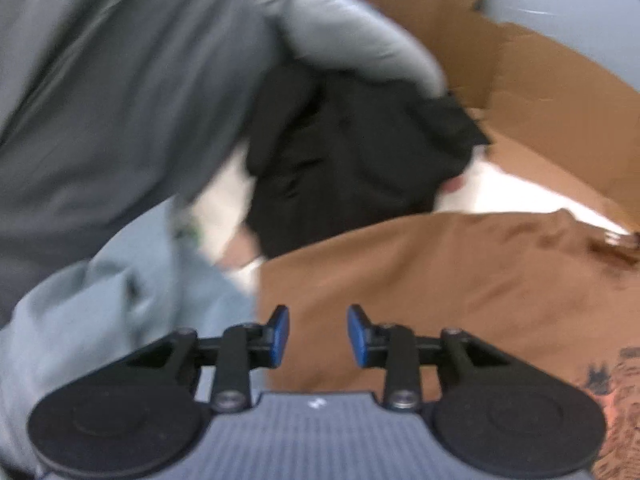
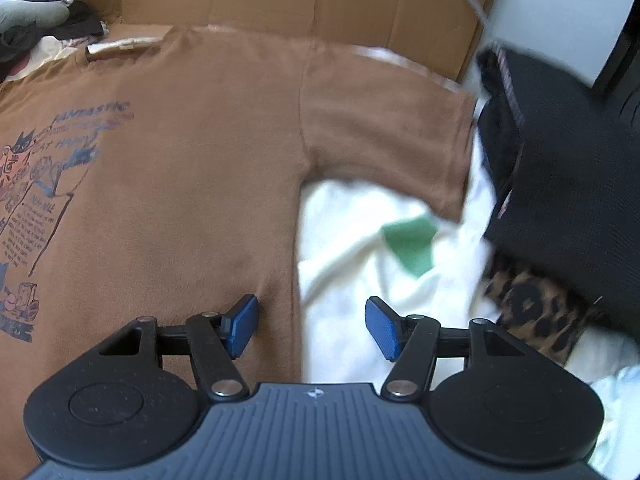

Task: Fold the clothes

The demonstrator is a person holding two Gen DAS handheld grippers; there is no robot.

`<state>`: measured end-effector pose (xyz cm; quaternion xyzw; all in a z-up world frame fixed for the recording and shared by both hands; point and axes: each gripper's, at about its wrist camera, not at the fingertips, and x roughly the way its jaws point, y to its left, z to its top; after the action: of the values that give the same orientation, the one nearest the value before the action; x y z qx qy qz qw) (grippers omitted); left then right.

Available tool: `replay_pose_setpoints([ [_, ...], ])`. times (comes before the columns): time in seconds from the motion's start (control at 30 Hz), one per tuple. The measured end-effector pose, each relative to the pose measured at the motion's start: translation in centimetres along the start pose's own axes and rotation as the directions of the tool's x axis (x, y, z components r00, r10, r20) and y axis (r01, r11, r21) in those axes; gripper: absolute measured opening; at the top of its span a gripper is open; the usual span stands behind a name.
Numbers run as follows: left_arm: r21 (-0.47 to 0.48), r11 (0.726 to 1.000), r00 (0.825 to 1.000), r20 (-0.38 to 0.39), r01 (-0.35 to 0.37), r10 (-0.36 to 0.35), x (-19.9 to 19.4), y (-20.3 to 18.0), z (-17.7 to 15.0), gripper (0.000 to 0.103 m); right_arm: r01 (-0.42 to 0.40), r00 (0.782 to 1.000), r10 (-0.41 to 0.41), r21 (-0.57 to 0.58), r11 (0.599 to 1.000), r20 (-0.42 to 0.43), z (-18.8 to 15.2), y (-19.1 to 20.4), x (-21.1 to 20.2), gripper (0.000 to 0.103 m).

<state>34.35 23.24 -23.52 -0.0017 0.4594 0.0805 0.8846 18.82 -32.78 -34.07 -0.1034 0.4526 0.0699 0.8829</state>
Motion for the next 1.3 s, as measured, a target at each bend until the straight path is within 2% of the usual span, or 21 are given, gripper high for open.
replay_pose_setpoints([
  [0.13, 0.059, 0.997, 0.998, 0.031, 0.058, -0.060, 2.2, -3.9, 1.7, 0.043, -0.061, 0.996, 0.054, 0.118, 0.991, 0.068, 1.4, -1.5, -1.4, 0.065],
  [0.33, 0.117, 0.985, 0.990, 0.049, 0.126, -0.132, 4.6, -10.0, 2.5, 0.039, -0.059, 0.993, 0.048, 0.110, 0.992, 0.107, 2.6, -1.3, -1.1, 0.065],
  [0.4, 0.135, 0.983, 0.991, 0.026, 0.127, -0.131, 6.4, -11.9, 2.4, 0.031, -0.064, 0.993, 0.052, 0.109, 0.992, 0.103, 2.6, -1.1, -0.7, 0.065],
  [0.5, 0.124, 0.988, 0.995, 0.022, 0.092, -0.095, 8.4, -13.5, 2.4, 0.032, -0.075, 0.994, 0.067, 0.094, 0.993, 0.090, 2.2, -0.4, -0.1, 0.065],
  [0.53, 0.125, 0.989, 0.997, 0.019, 0.074, -0.077, 8.9, -13.7, 2.3, 0.031, -0.079, 0.994, 0.072, 0.083, 0.993, 0.088, 2.1, -0.1, 0.0, 0.065],
  [0.6, 0.128, 0.991, 0.999, 0.011, 0.050, -0.052, 10.0, -14.1, 2.4, 0.043, -0.090, 0.993, 0.085, 0.066, 0.994, 0.082, 2.0, 0.5, 0.1, 0.065],
  [0.7, 0.147, 0.989, 0.999, 0.029, 0.030, -0.035, 11.1, -14.4, 2.5, 0.049, -0.111, 0.992, 0.107, 0.062, 0.992, 0.072, 1.7, 1.0, 0.2, 0.066],
  [0.77, 0.135, 0.990, 0.999, 0.037, 0.034, -0.039, 11.6, -14.2, 2.8, 0.050, -0.120, 0.991, 0.116, 0.059, 0.991, 0.062, 1.5, 1.2, 0.3, 0.066],
  [0.9, 0.049, 0.997, 0.997, 0.047, 0.058, -0.061, 12.3, -13.6, 3.9, 0.051, -0.134, 0.991, 0.131, 0.074, 0.988, 0.041, 1.0, 1.4, 0.6, 0.066],
  [0.97, 0.057, 0.997, 0.997, 0.047, 0.055, -0.057, 12.5, -14.0, 4.7, 0.051, -0.142, 0.989, 0.139, 0.078, 0.987, 0.039, 0.9, 1.5, 0.5, 0.066],
  [1.13, 0.059, 0.997, 0.993, 0.102, 0.058, -0.064, 10.6, -14.5, 5.6, 0.051, -0.142, 0.987, 0.137, 0.061, 0.988, 0.083, 1.3, 1.8, 0.0, 0.066],
  [1.23, 0.124, 0.984, 0.984, 0.110, 0.127, -0.141, 9.3, -15.4, 4.9, 0.046, -0.131, 0.986, 0.125, 0.053, 0.990, 0.107, 1.9, 1.9, 0.0, 0.066],
  [1.3, 0.149, 0.975, 0.979, 0.099, 0.164, -0.180, 8.9, -16.1, 4.2, 0.031, -0.125, 0.986, 0.118, 0.060, 0.990, 0.118, 2.3, 1.9, 0.0, 0.066],
])
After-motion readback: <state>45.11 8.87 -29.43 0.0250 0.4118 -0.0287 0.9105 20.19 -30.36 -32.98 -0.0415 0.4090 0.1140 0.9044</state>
